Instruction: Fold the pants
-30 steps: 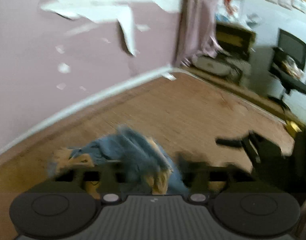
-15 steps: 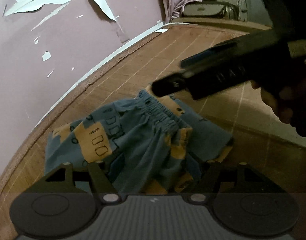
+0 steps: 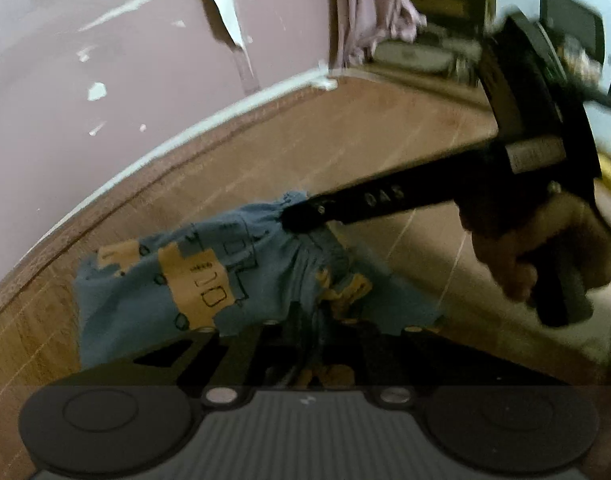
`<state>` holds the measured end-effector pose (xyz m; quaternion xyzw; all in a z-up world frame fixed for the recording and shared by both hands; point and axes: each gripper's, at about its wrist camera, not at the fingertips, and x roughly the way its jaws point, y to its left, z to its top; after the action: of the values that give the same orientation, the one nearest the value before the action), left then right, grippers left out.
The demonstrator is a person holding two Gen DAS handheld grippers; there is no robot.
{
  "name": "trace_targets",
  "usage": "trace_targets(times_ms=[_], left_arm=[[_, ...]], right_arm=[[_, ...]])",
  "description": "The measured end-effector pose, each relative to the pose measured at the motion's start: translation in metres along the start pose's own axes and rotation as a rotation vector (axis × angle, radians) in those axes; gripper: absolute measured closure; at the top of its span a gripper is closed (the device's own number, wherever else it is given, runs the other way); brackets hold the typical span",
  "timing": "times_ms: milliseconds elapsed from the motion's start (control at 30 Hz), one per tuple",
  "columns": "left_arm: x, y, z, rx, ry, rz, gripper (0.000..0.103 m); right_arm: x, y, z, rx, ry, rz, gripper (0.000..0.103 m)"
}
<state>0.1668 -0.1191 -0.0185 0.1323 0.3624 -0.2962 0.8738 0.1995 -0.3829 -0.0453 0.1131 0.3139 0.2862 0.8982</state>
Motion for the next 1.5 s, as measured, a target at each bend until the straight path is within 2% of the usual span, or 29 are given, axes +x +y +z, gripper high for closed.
trace_targets(times_ms=[133,200,267,367,433,467,500,533,567,600,667,700,767,833,900,933,1033,1167,1267,1333,1400,1500], left_arm=[[-0.024,-0.006,0.002,0.011,-0.08,-0.041,0.096],[-0.019,-0.018,-0.001,0.062,-0.057,-0.048,0.093],[-0.003,-0.027,-0.007,0.085,-0.002,-0.052,0.091],[0.008,-0.027,-0.019,0.071,0.045,-0.09,0.083],[-0.003,-0.015,-0.022,-0.009,0.019,-0.153,0.056],[-0.01,-0.008,-0.022,-0.053,0.001,-0.183,0.036],[-0.02,0.0,-0.021,-0.099,-0.035,-0.197,0.033],[-0.031,0.007,-0.024,-0.139,-0.086,-0.196,0.033],[-0.039,0.015,-0.023,-0.167,-0.124,-0.174,0.033],[-0.047,0.021,-0.024,-0.194,-0.165,-0.124,0.033],[-0.056,0.032,-0.026,-0.253,-0.226,0.037,0.03],[-0.055,0.039,-0.026,-0.283,-0.22,0.116,0.029],[-0.045,0.054,-0.029,-0.35,-0.145,0.221,0.03],[-0.033,0.065,-0.039,-0.398,-0.063,0.257,0.032],[-0.023,0.07,-0.056,-0.388,0.024,0.305,0.035],[-0.019,0.072,-0.063,-0.382,0.045,0.315,0.034],[-0.032,0.075,-0.086,-0.394,0.005,0.28,0.027],[-0.047,0.075,-0.1,-0.431,0.024,0.219,0.027],[-0.061,0.079,-0.103,-0.448,0.046,0.193,0.026],[-0.074,0.082,-0.097,-0.436,0.013,0.214,0.026],[-0.074,0.085,-0.085,-0.393,-0.036,0.225,0.019],[-0.064,0.087,-0.056,-0.332,-0.1,0.262,0.011]], right_arm=[[-0.028,0.012,0.011,-0.041,-0.024,-0.027,0.093],[-0.032,0.014,0.007,-0.072,-0.002,-0.063,0.092],[-0.025,0.015,-0.005,-0.106,0.051,-0.124,0.091],[-0.017,0.016,-0.028,-0.143,0.09,-0.209,0.079],[-0.026,0.021,-0.035,-0.176,0.063,-0.244,0.073],[-0.032,0.025,-0.037,-0.205,0.048,-0.277,0.063],[-0.037,0.031,-0.039,-0.232,0.032,-0.314,0.05],[-0.042,0.035,-0.041,-0.246,0.014,-0.341,0.043],[-0.048,0.04,-0.042,-0.252,-0.01,-0.362,0.035],[-0.053,0.044,-0.043,-0.245,-0.033,-0.381,0.033],[-0.057,0.053,-0.044,-0.207,-0.067,-0.41,0.03],[-0.056,0.058,-0.045,-0.188,-0.071,-0.408,0.025],[-0.05,0.07,-0.053,-0.186,-0.055,-0.428,0.023],[-0.039,0.079,-0.066,-0.239,0.002,-0.476,0.023],[-0.035,0.082,-0.081,-0.294,0.026,-0.533,0.019],[-0.036,0.08,-0.086,-0.297,0.025,-0.537,0.017],[-0.047,0.072,-0.09,-0.239,0.036,-0.548,0.008],[-0.054,0.08,-0.097,-0.249,0.075,-0.561,0.008],[-0.063,0.094,-0.101,-0.298,0.117,-0.565,0.012],[-0.077,0.105,-0.093,-0.337,0.05,-0.576,0.01],[-0.077,0.112,-0.077,-0.391,-0.019,-0.564,0.004],[-0.051,0.116,-0.051,-0.463,-0.082,-0.553,0.001]])
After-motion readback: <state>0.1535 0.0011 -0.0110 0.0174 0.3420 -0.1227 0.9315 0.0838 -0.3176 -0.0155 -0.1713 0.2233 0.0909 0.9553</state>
